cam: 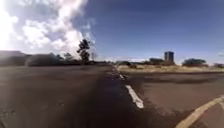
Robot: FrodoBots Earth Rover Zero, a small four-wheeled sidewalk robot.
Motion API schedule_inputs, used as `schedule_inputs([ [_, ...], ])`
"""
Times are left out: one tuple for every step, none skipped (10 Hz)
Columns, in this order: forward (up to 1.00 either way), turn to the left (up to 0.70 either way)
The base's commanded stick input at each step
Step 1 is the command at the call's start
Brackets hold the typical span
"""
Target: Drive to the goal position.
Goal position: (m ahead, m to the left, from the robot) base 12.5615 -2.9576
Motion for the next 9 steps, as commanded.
schedule_inputs([
  [0.50, 0.00],
  [0.50, 0.00],
  [0.50, 0.00],
  [0.50, 0.00],
  [0.50, 0.00],
  [0.50, 0.00],
  [0.50, 0.00],
  [0.50, 0.00],
  [0.50, 0.00],
])
